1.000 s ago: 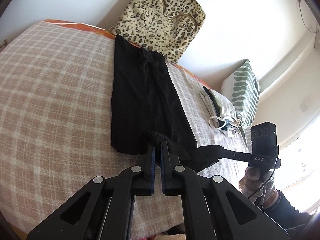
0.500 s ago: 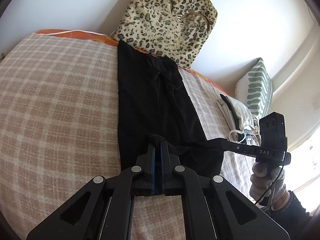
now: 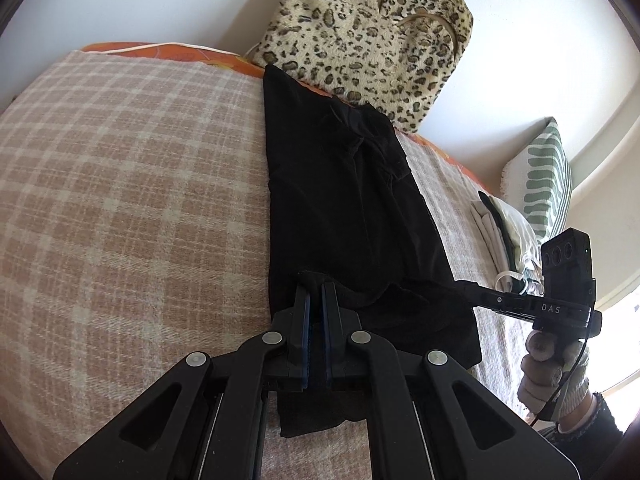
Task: Fold small clothes
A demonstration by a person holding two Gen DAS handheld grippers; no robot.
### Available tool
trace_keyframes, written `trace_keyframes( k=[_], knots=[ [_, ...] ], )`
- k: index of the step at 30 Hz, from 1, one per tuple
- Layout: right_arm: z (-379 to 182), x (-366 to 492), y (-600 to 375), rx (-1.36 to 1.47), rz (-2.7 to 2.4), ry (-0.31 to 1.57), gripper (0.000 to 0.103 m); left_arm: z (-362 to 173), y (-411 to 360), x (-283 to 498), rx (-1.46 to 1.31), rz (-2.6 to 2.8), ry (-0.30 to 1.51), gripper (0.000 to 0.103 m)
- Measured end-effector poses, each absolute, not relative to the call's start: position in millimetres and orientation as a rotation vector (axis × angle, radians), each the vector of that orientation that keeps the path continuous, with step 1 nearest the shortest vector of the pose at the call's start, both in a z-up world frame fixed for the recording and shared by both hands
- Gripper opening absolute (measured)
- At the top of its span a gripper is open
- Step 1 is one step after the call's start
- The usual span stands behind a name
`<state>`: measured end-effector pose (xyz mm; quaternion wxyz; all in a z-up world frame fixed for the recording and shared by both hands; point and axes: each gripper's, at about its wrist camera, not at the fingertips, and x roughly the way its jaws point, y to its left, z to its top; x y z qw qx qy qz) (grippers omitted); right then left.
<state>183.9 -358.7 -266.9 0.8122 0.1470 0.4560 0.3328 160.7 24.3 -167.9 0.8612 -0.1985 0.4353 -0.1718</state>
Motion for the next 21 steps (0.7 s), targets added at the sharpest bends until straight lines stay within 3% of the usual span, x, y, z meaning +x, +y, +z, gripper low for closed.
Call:
trace_keyframes(
  k=[1, 3, 4, 5, 7, 11, 21],
  knots=[
    [-266, 184, -359, 0.311, 0.708, 0.973, 0.008, -167, 26, 161, -0.413, -0.352, 0.913, 0.008],
    [-262, 184, -362, 0.326, 0.711, 0.958, 0.024, -162, 30, 159, -0.406, -0.336, 0.895, 0.013],
    [-258, 182, -364, 0.322, 0.705, 0.941, 0.037, -159, 33, 158, -0.409, -0.33, 0.888, 0.014],
    [-253, 179, -366, 0.307, 0.698, 0.917, 0.038, -156, 35, 156, -0.415, -0.33, 0.879, 0.014],
    [-243, 170, -367, 0.256, 0.693, 0.871, 0.036, -148, 37, 149, -0.409, -0.338, 0.849, 0.014],
    [-234, 148, -351, 0.101, 0.768, 0.836, 0.02, -140, 23, 129, -0.315, -0.442, 0.831, 0.015],
    [-274, 143, -299, -0.112, 0.838, 0.936, 0.016, -175, -19, 138, -0.199, -0.521, 0.977, 0.014]
  ],
)
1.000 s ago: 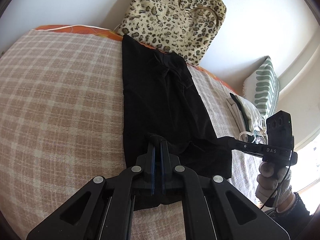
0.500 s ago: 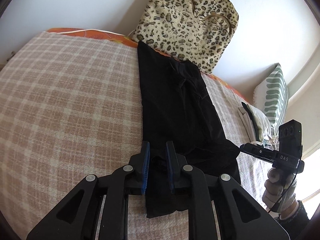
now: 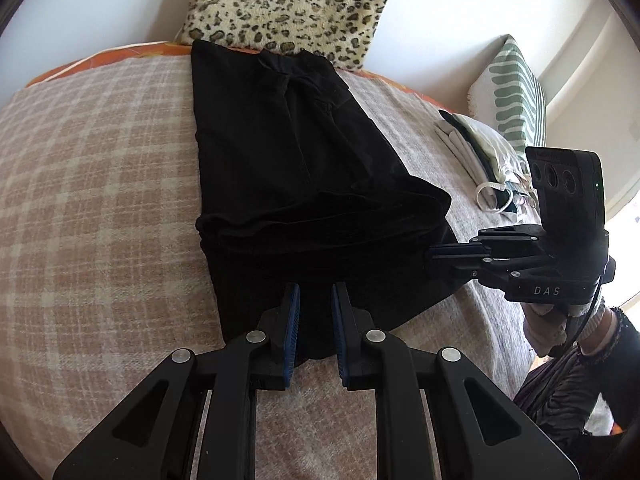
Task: Fold small clothes
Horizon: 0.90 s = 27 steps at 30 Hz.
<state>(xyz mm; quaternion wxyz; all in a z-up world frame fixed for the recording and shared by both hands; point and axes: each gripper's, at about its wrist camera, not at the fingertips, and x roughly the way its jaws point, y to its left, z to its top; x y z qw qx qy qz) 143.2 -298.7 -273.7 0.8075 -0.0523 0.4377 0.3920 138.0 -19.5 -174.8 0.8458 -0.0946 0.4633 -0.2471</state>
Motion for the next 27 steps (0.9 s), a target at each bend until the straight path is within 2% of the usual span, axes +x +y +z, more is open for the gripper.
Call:
trace_keyframes(
  k=[13, 15, 16, 17, 21, 27],
  knots=[
    [-257, 201, -328, 0.079, 0.596, 0.856, 0.021, -161, -1, 184, -0.253, -0.355, 0.883, 0.014],
    [-252, 199, -332, 0.079, 0.575, 0.844, 0.025, -159, 7, 181, -0.268, -0.345, 0.884, 0.015],
    [-249, 197, -333, 0.078, 0.577, 0.838, 0.031, -158, 12, 178, -0.274, -0.347, 0.889, 0.015],
    [-247, 194, -335, 0.077, 0.583, 0.836, 0.037, -158, 16, 174, -0.276, -0.349, 0.898, 0.015],
    [-243, 177, -343, 0.082, 0.616, 0.848, 0.038, -162, 37, 149, -0.332, -0.359, 0.932, 0.03],
    [-258, 143, -358, 0.091, 0.669, 0.897, 0.039, -184, 51, 115, -0.444, -0.403, 1.007, 0.03]
  ],
)
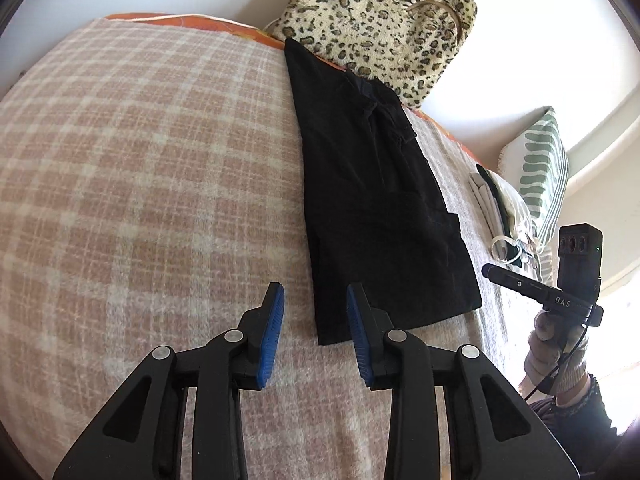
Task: Fold small clothes
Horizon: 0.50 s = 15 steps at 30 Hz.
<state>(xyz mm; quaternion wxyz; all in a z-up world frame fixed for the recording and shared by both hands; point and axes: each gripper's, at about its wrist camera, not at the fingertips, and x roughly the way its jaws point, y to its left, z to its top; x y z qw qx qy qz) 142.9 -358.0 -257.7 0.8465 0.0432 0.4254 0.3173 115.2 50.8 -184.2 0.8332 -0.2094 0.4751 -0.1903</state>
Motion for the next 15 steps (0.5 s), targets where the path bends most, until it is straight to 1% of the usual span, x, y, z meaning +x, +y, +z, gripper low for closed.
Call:
trace_keyframes(
  k=[4, 8, 11, 15],
  knots=[
    [-271, 125, -361, 0.088, 0.681, 0.919, 0.039, -193, 40, 104, -0.409, -0.419, 1.039, 0.03],
    [-282, 114, -359, 0.057, 0.691, 0.928, 0.041, -190, 30, 100, -0.349, -0.441, 1.017, 0.03],
    [-286, 110, -351, 0.006, 0.684, 0.915, 0.046, -189, 25, 102, -0.323, -0.448, 1.007, 0.031],
    [-284, 108, -343, -0.062, 0.67, 0.879, 0.046, -188, 17, 102, -0.261, -0.45, 0.994, 0.031]
  ],
)
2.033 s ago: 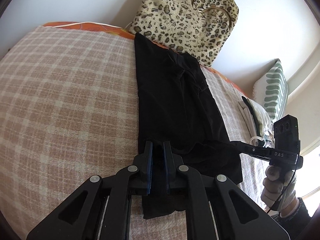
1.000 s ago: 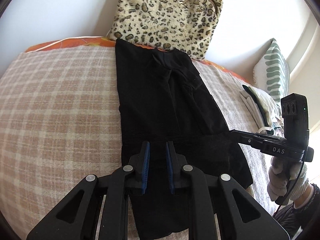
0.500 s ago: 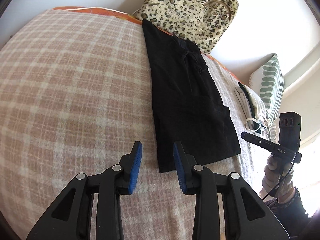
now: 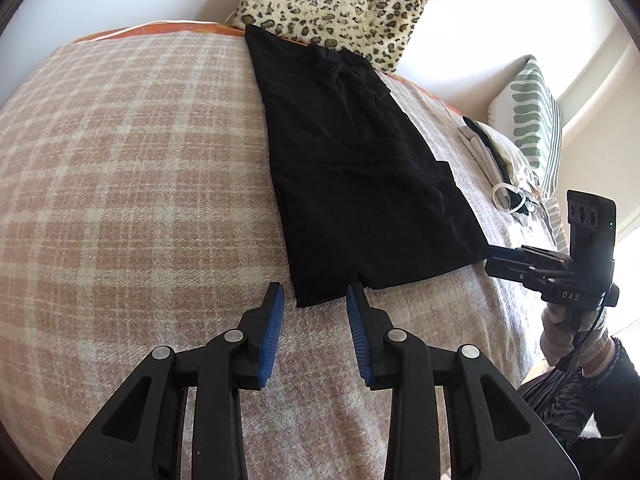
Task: Fold small clothes
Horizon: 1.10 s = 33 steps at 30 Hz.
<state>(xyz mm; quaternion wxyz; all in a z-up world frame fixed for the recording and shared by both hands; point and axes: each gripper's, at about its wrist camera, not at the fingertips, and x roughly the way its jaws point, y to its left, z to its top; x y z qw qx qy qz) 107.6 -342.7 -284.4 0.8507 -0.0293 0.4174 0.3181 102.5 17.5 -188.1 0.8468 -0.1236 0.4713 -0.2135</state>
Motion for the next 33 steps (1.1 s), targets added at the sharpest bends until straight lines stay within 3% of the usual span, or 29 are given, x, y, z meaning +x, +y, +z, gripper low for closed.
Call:
trace_keyframes(
  k=[8, 10, 11, 12, 14, 16, 25, 28, 30, 33],
  knots=[
    [-285, 109, -336, -0.118, 0.666, 0.858, 0.043, -191, 17, 102, -0.249, -0.47, 0.989, 0.03],
    [-285, 108, -333, -0.137, 0.66, 0.848, 0.04, -190, 13, 102, -0.227, -0.483, 0.979, 0.025],
    [-284, 108, -332, -0.145, 0.658, 0.845, 0.034, -189, 10, 103, -0.21, -0.487, 0.976, 0.018],
    [-284, 108, -331, -0.151, 0.655, 0.845, 0.028, -189, 8, 103, -0.196, -0.486, 0.973, 0.004],
    [-284, 109, -329, -0.161, 0.649, 0.844, 0.006, -187, 8, 103, -0.19, -0.485, 0.962, 0.004],
    [-282, 109, -328, -0.166, 0.646, 0.84, 0.003, -182, 10, 101, -0.177, -0.482, 0.943, 0.003],
    [-279, 110, -335, -0.161, 0.611, 0.853, 0.003, -192, 11, 93, -0.111, -0.466, 0.98, 0.003],
    [-280, 108, -335, -0.181, 0.639, 0.903, 0.011, -185, 16, 92, -0.114, -0.452, 0.984, 0.003],
    [-273, 104, -339, -0.19, 0.645, 0.889, 0.025, -177, 20, 92, -0.127, -0.45, 0.967, 0.004],
    [-257, 103, -347, -0.165, 0.637, 0.83, 0.028, -163, 26, 98, -0.153, -0.436, 0.929, 0.009]
  ],
)
